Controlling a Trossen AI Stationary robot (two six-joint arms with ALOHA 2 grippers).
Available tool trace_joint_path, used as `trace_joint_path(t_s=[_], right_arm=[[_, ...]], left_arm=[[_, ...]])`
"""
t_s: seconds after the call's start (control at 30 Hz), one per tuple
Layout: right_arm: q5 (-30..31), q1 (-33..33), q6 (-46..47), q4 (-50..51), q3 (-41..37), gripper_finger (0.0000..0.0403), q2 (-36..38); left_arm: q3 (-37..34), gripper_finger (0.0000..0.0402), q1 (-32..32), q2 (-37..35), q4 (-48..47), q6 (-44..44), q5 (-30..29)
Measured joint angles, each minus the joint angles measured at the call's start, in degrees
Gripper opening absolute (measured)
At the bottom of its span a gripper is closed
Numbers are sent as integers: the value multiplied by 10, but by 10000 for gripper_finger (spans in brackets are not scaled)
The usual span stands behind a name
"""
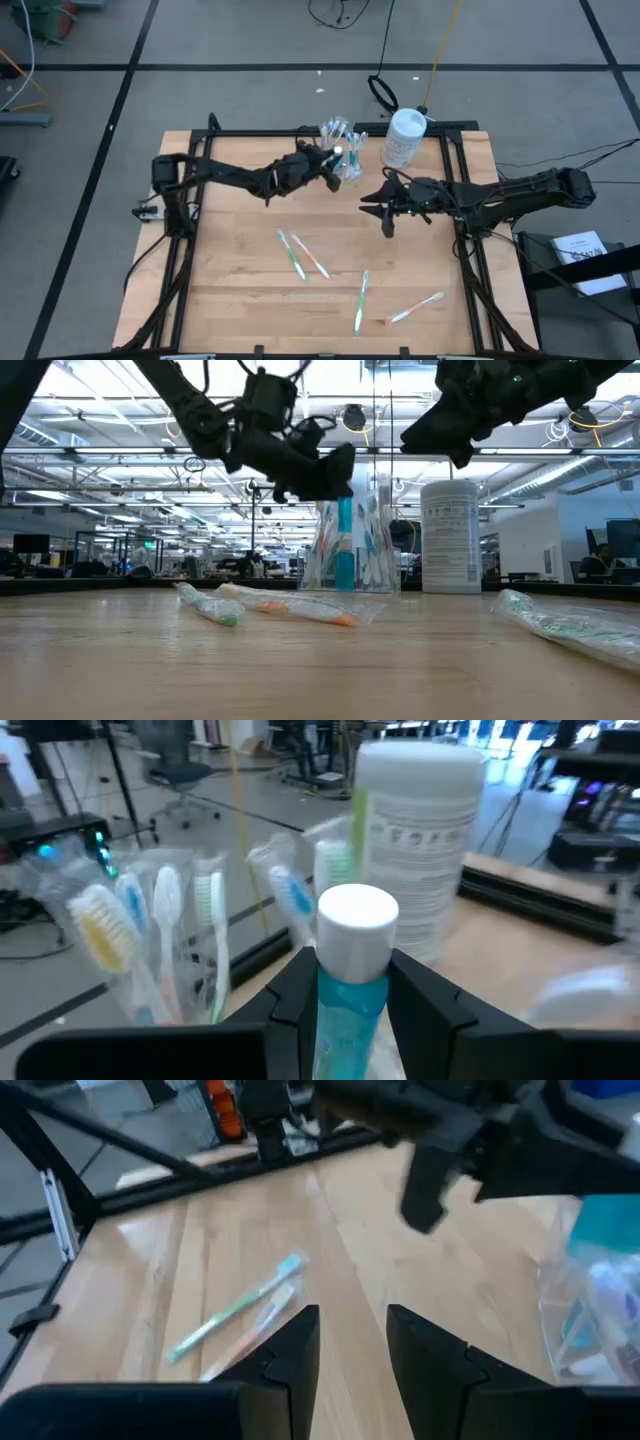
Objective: Pick & Place toothbrushing station
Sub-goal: Put the blue mouthwash into the transparent organizer
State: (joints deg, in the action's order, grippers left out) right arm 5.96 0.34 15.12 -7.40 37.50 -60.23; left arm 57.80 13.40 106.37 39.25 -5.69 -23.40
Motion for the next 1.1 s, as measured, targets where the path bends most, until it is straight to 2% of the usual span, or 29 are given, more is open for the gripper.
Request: trace_joint_path(t_s=[0.27,0.43,0.6,0.93,1.1], right_arm=[[1,-1,0,17,0,110,-1],[1,-1,0,17,0,110,-1],[0,-1,1,19,0,110,-1],[0,-2,2,19,0,110,-1],[0,-2,2,19,0,110,-1]], left_arm=[[1,95,15,22,76,13,-20],[1,95,21,22,36,3,-51],[1,95,22,22,-30,-20,-51],[1,95,40,22,-16,-69,-49],[1,95,50,30,-14,-100,-17]])
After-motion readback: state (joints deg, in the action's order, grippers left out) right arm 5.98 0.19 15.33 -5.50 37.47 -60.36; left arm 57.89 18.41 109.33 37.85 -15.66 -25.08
